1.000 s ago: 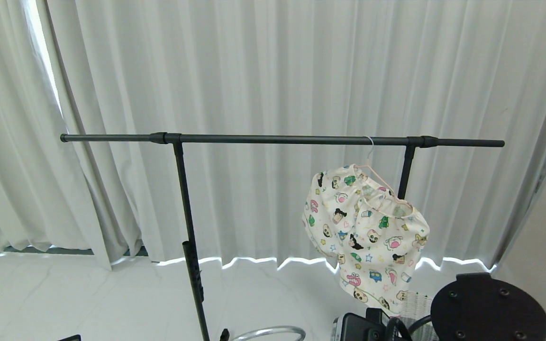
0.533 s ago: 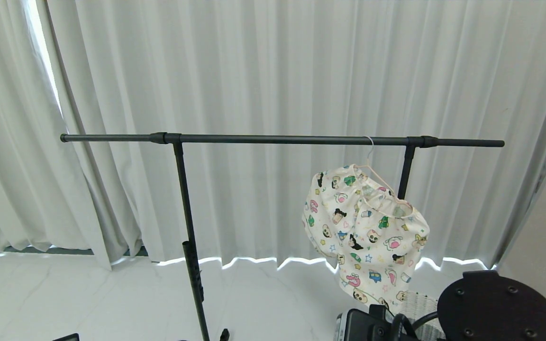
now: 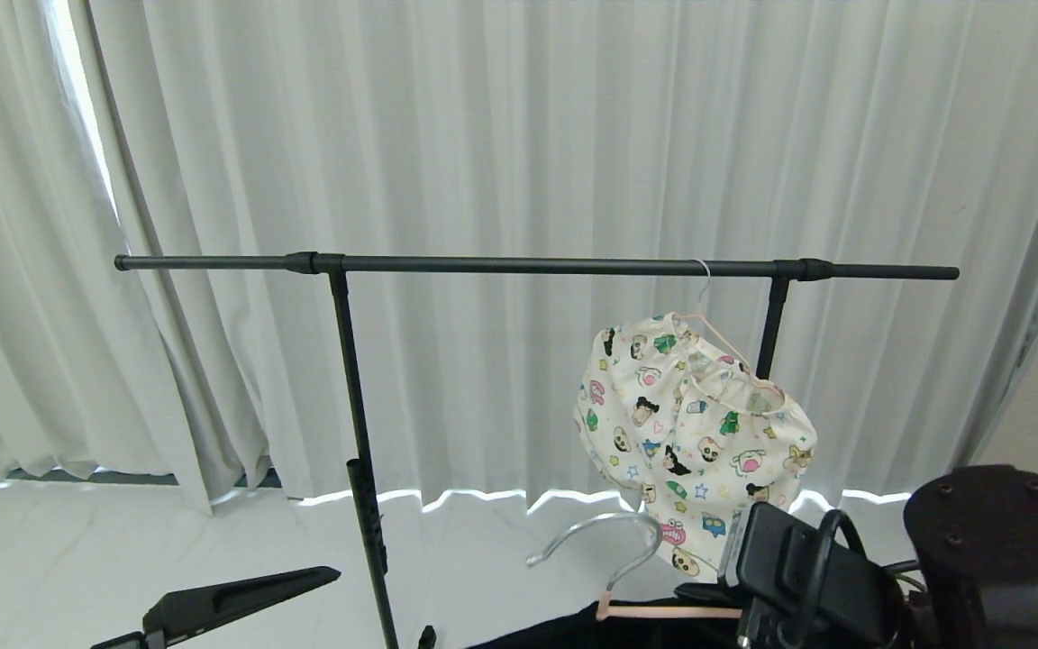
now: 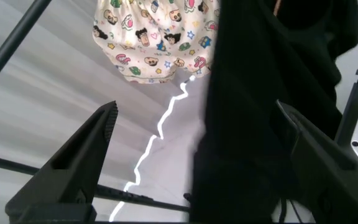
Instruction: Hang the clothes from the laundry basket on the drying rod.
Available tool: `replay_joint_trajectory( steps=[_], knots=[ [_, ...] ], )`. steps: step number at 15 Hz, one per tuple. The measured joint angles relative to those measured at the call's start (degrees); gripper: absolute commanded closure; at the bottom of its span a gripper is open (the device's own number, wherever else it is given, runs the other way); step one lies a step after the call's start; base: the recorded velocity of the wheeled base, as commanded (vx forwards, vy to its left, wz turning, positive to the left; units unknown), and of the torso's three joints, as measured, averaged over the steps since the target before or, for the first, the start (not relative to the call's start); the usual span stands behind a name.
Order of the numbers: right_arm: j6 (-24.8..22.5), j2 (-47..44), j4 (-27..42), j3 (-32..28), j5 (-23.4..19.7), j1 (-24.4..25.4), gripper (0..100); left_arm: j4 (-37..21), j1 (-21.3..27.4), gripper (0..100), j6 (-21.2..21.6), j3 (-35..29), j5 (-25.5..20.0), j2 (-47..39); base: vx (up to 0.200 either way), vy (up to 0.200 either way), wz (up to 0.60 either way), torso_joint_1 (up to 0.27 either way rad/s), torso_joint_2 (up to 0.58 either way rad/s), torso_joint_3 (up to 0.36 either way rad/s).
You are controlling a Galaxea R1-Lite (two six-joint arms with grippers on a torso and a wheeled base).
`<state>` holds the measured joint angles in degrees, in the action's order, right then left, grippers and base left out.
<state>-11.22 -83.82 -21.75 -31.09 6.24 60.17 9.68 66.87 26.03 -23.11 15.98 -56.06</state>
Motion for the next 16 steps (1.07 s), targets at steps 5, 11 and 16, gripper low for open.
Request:
replay_joint_trajectory(
  steps=[5,11,16],
  knots=[
    [0.41,3.23,7.55,-3.47,-0.41,-4.11,100,-0.02,-7.61,0,-4.73,2.78,0.0,0.63,0.0,0.0,0.0,0.0,0.0,0.0],
    [4.95,5.02,25.03,-15.36,-1.32,-4.28,100,-0.05,-16.63,0,-5.91,9.8,-0.22,4.0,0.0,0.0,0.0,0.0,0.0,0.0],
    [4.35,6.97,26.67,-16.46,-4.08,-3.8,100,-0.11,-19.8,0,-10.08,12.62,-0.22,6.01,0.0,0.0,0.0,0.0,0.0,0.0]
  ],
)
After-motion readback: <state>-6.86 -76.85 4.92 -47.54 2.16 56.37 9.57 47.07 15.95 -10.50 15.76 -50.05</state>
